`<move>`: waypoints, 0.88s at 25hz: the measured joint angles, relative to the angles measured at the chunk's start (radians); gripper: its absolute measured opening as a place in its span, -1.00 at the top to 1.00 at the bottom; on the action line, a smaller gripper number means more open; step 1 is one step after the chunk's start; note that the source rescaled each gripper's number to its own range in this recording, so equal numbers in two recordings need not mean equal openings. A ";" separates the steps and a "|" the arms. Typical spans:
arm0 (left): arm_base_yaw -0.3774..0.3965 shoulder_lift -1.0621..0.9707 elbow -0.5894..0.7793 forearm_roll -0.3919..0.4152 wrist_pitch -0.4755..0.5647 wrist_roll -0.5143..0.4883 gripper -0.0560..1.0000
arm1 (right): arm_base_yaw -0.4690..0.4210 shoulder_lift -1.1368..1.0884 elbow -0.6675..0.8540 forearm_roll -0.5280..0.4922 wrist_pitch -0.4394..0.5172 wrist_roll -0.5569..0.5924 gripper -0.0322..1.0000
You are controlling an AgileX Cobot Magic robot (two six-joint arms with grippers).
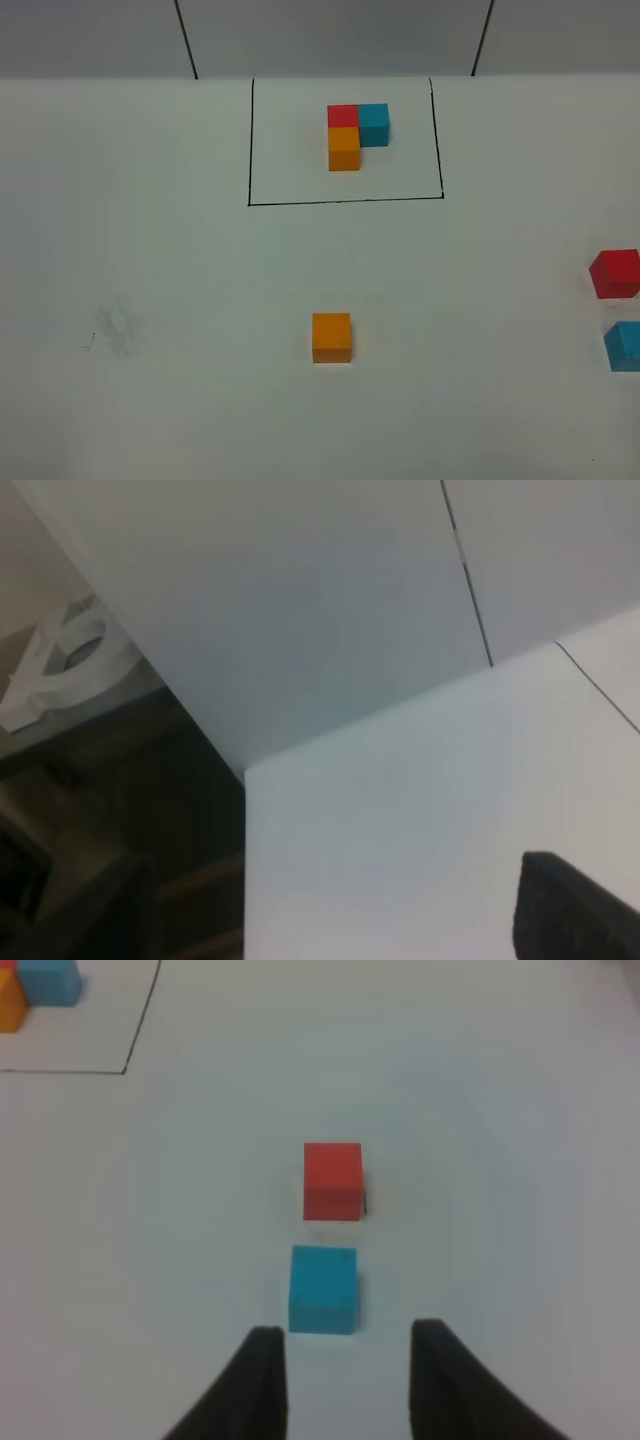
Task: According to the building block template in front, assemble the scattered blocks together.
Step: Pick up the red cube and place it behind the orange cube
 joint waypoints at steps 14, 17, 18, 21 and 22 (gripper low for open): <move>0.256 -0.225 0.539 -0.096 -0.070 -0.416 -0.28 | 0.000 0.000 0.000 0.000 0.000 0.000 0.94; 0.256 -0.225 0.610 -0.095 -0.091 -0.440 -0.28 | 0.000 0.000 0.000 0.000 0.000 0.000 0.94; 0.256 -0.225 0.626 -0.095 -0.093 -0.442 -0.28 | 0.000 0.000 0.000 0.000 0.000 0.000 0.94; 0.256 -0.225 0.634 -0.095 -0.103 -0.445 -0.28 | 0.000 0.000 0.000 0.000 0.000 0.000 0.94; 0.256 -0.225 0.634 -0.095 -0.105 -0.445 -0.28 | 0.000 0.000 0.000 0.000 0.000 0.000 0.94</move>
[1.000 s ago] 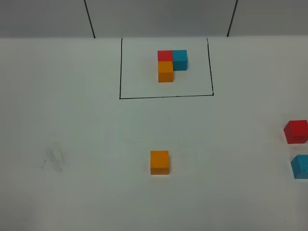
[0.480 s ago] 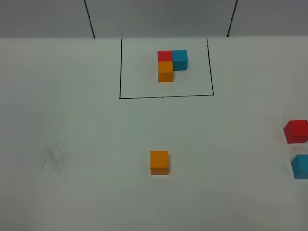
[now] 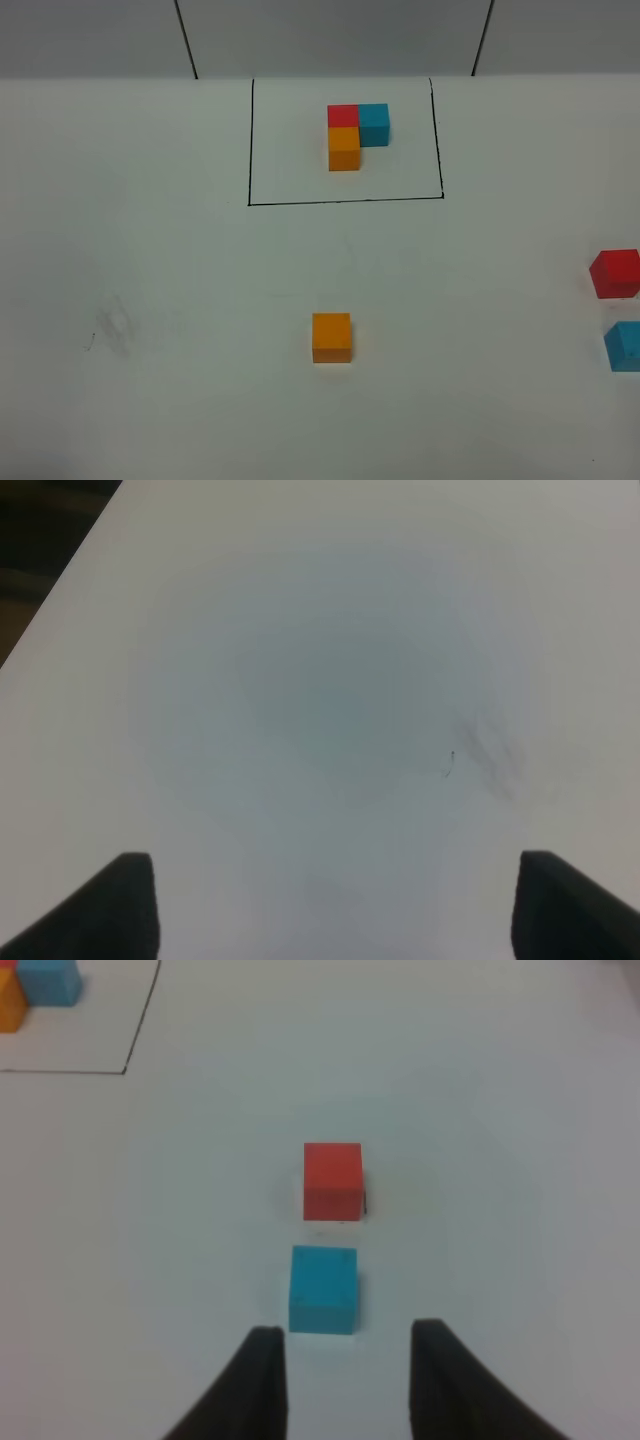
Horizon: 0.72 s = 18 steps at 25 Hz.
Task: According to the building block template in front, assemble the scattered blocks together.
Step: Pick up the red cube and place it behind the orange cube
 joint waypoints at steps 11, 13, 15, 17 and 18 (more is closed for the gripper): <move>0.000 0.000 0.000 0.000 -0.001 -0.002 -0.28 | 0.000 0.000 0.000 0.000 -0.001 0.000 0.94; 0.000 0.000 0.000 0.000 -0.001 -0.002 -0.28 | 0.000 0.000 0.000 0.000 -0.001 0.000 0.94; 0.000 0.000 0.000 0.000 -0.002 -0.002 -0.28 | 0.000 0.000 0.000 0.000 -0.001 0.000 0.94; 0.000 0.000 0.000 0.000 -0.002 -0.002 -0.28 | 0.000 0.000 0.000 0.000 -0.001 0.000 0.94; 0.000 0.000 0.000 0.000 -0.003 -0.002 -0.28 | 0.000 0.000 0.000 0.000 -0.001 0.000 0.94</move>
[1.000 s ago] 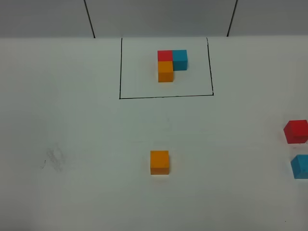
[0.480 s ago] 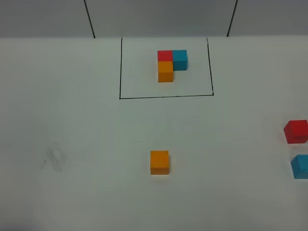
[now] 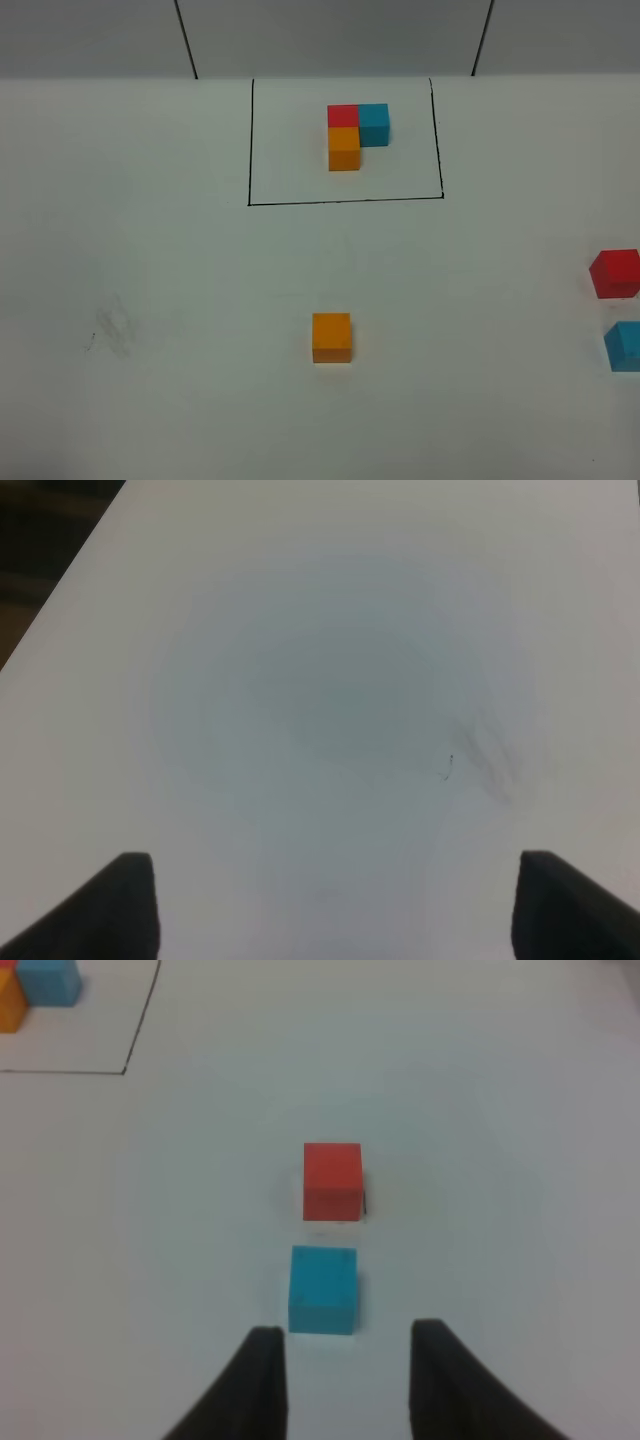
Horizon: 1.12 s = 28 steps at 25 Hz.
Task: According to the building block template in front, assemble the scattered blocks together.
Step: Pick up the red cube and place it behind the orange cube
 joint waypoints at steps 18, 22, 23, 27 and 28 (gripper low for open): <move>0.000 0.000 0.000 0.000 -0.001 -0.001 -0.28 | 0.000 0.349 -0.044 0.032 -0.073 0.114 -0.52; 0.000 0.000 0.000 0.000 -0.001 -0.001 -0.28 | 0.000 0.614 -0.133 0.017 -0.122 0.117 -0.94; 0.000 0.000 0.000 0.000 -0.001 -0.001 -0.28 | 0.000 0.696 -0.165 0.002 -0.130 0.117 -0.97; 0.000 0.000 0.000 0.000 -0.001 -0.001 -0.28 | 0.000 1.004 -0.299 -0.055 -0.149 0.117 -1.00; 0.000 0.000 0.000 0.000 -0.001 -0.001 -0.28 | 0.000 1.079 -0.333 -0.062 -0.160 0.117 -1.00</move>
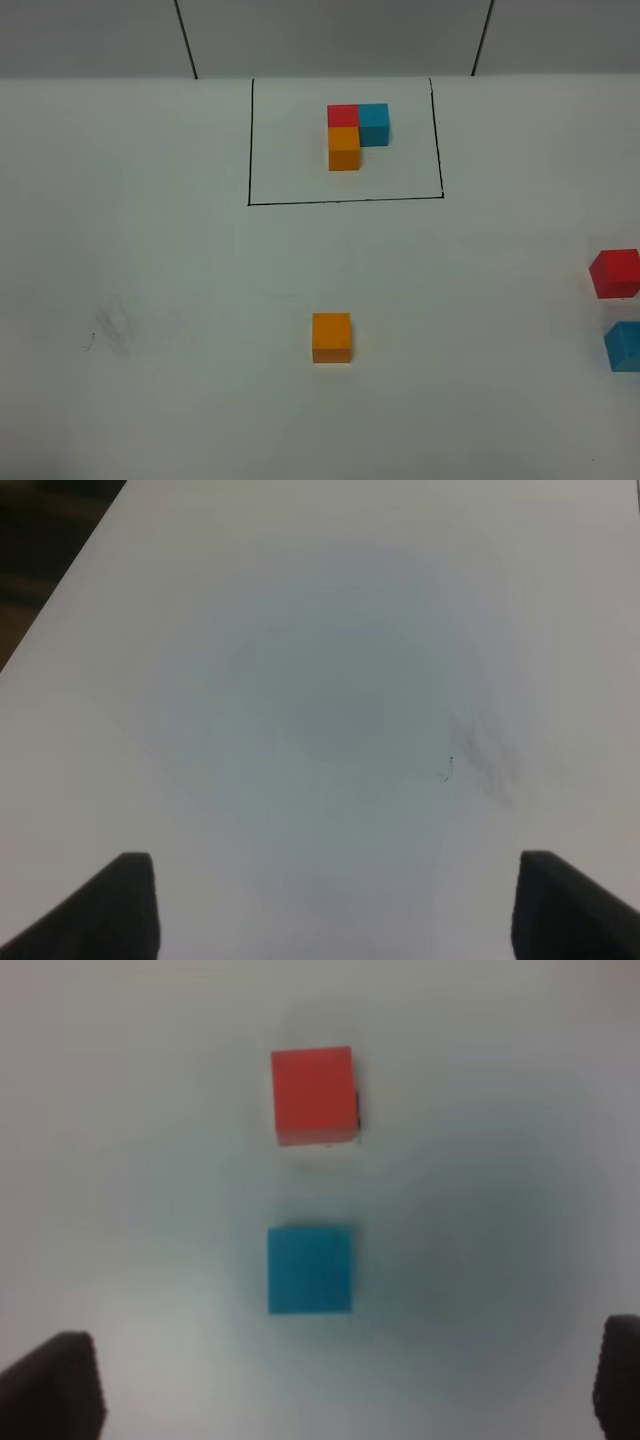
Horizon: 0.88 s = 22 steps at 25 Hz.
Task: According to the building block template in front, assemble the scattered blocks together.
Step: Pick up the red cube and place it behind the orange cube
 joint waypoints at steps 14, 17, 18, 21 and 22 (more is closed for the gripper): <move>0.000 0.000 0.001 0.000 0.000 0.000 -0.28 | -0.029 0.542 -0.121 -0.066 -0.241 -0.005 -0.87; 0.000 0.000 0.001 0.000 0.000 0.000 -0.28 | -0.032 0.589 -0.124 -0.065 -0.266 -0.019 -0.87; 0.000 0.000 0.001 0.000 0.000 0.000 -0.28 | -0.032 0.604 -0.125 -0.064 -0.275 -0.021 -0.86; 0.000 0.000 0.001 0.000 0.000 0.000 -0.28 | -0.032 0.646 -0.125 -0.055 -0.297 -0.026 -0.85; 0.000 0.000 0.001 0.000 0.000 0.000 -0.28 | -0.032 0.661 -0.125 -0.050 -0.301 -0.027 -0.85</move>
